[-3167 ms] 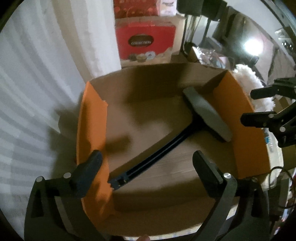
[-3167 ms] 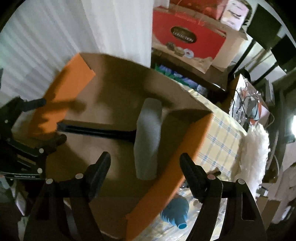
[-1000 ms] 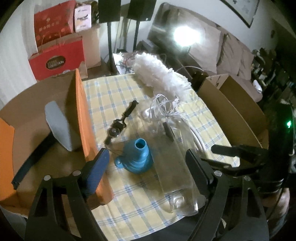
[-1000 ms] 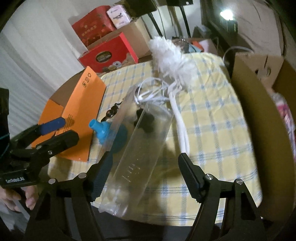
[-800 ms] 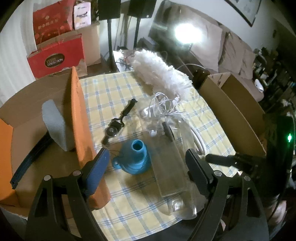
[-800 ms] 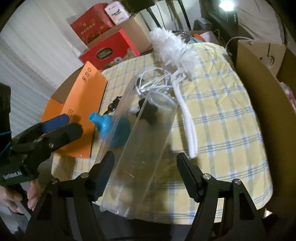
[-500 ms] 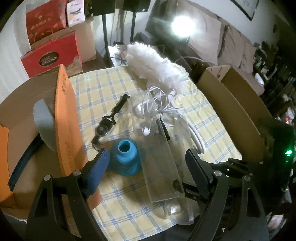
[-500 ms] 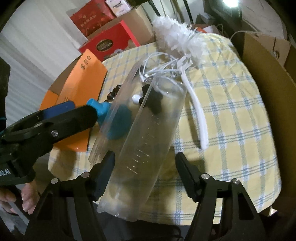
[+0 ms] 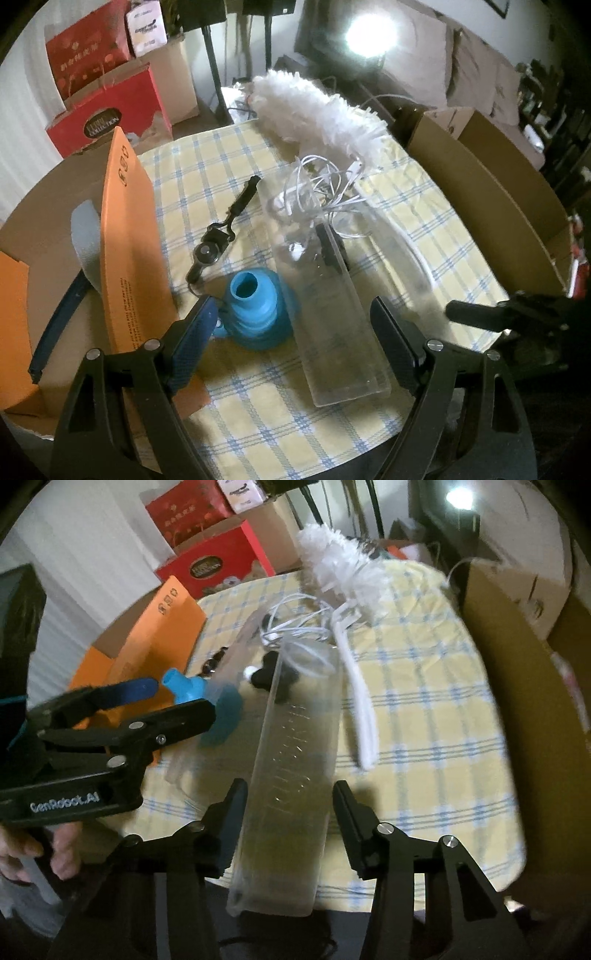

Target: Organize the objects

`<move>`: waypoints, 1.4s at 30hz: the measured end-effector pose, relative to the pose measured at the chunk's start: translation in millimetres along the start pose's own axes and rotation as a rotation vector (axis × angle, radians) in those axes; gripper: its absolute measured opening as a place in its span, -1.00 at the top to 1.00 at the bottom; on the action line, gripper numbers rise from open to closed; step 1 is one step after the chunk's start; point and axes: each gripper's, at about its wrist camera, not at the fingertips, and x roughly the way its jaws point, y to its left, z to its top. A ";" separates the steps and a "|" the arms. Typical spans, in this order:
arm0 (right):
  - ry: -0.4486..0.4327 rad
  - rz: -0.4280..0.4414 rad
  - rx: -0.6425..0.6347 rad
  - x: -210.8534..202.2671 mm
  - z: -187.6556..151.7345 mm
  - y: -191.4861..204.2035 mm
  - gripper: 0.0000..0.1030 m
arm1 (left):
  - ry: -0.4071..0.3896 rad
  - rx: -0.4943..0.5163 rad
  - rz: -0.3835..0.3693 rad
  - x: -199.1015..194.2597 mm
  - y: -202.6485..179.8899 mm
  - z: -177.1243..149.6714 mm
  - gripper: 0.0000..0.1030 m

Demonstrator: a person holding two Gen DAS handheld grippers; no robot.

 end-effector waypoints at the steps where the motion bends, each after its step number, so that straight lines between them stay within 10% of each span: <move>1: 0.001 -0.010 -0.008 -1.3 -0.3 -0.3 0.16 | 0.002 0.004 0.008 0.8 -1.4 -0.2 -0.60; 27: 0.002 -0.073 -0.030 5.6 -2.7 -14.3 0.18 | 0.034 0.023 0.112 21.0 -22.7 -14.9 -0.57; 33: -0.047 -0.156 -0.081 -12.8 -4.7 -8.6 0.30 | 0.036 0.041 0.133 22.9 -23.6 -22.9 -0.14; 35: -0.050 -0.173 -0.084 -13.9 -2.7 -8.8 0.73 | 0.034 0.033 0.131 22.1 -21.9 -23.7 0.04; 42: 0.020 -0.091 -0.039 4.9 -5.8 -20.0 0.72 | 0.037 -0.006 0.071 20.0 -9.5 -25.8 0.45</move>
